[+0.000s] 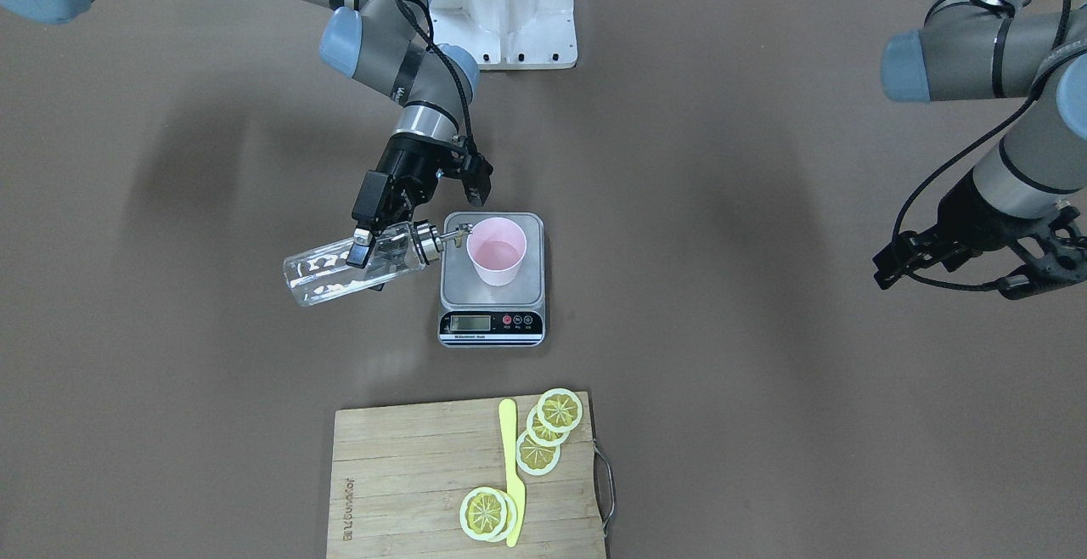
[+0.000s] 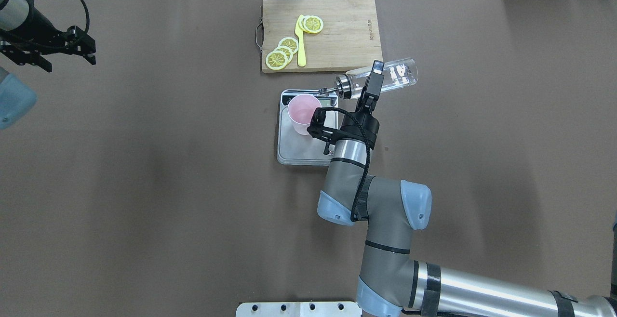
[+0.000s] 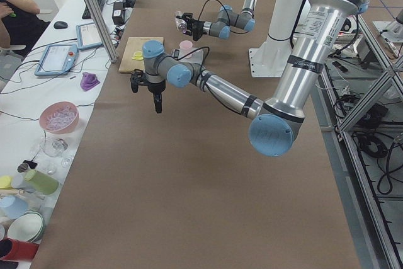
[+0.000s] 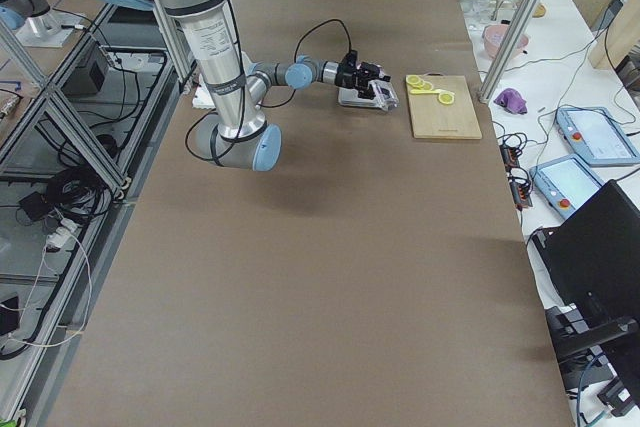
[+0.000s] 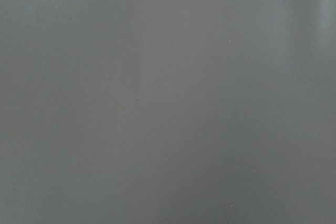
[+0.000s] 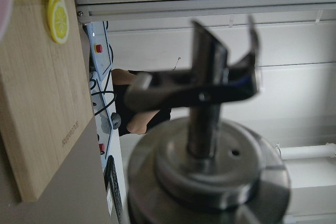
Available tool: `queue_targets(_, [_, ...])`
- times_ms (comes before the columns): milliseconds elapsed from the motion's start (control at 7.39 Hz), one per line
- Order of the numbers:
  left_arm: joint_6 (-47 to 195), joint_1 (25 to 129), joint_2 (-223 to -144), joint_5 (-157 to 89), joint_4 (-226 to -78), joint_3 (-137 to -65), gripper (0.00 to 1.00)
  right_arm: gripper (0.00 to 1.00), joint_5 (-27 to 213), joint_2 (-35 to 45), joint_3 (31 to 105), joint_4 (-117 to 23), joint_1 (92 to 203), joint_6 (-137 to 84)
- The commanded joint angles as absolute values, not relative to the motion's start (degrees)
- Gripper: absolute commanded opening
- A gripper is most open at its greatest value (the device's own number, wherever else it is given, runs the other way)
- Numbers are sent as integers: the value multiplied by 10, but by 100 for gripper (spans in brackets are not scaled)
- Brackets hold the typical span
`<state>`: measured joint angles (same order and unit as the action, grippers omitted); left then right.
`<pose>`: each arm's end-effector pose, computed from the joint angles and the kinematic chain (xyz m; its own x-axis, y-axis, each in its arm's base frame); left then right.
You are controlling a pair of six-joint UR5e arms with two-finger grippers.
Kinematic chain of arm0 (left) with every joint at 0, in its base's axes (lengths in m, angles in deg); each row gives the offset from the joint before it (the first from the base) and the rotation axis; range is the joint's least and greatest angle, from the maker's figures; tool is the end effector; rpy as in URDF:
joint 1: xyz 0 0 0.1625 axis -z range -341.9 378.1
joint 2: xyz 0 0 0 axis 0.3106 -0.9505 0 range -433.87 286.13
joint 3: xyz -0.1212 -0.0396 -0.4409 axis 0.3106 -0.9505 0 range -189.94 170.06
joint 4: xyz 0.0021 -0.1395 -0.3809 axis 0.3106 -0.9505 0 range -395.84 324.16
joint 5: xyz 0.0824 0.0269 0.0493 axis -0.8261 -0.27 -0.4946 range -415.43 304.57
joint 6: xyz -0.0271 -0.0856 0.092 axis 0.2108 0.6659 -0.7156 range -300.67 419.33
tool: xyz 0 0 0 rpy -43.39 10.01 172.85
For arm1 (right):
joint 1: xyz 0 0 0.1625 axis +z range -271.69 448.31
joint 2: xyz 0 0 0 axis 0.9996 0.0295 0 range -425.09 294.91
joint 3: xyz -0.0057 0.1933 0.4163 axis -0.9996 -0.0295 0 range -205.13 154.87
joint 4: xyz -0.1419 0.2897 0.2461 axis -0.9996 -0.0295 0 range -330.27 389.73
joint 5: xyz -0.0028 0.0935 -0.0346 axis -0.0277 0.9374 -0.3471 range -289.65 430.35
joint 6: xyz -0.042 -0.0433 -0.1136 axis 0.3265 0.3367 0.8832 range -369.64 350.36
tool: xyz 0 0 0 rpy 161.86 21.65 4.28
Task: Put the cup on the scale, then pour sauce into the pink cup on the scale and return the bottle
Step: 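Hold the bottle tilted over the pink cup with the right gripper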
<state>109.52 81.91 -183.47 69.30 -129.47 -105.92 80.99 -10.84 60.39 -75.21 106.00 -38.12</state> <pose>0.2277 -0.5991 0.4729 0.6895 -0.2097 -0.6933 0.2257 0.9717 -0.0694 -0.5862 -0.4596 0.3308 0.7167 0.0584 -0.6949 0.6513 0.3002 0.6969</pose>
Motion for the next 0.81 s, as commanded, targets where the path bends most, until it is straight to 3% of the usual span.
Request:
queue_targets(0, [1096,819,-1835,694,-1295,-1058,99,0,777,-107,591,-751,1061,-381])
queue_targets(677, [1097,819,-1836,695,-1295,-1056,99,0,746,-102,578,-748,1061,-382])
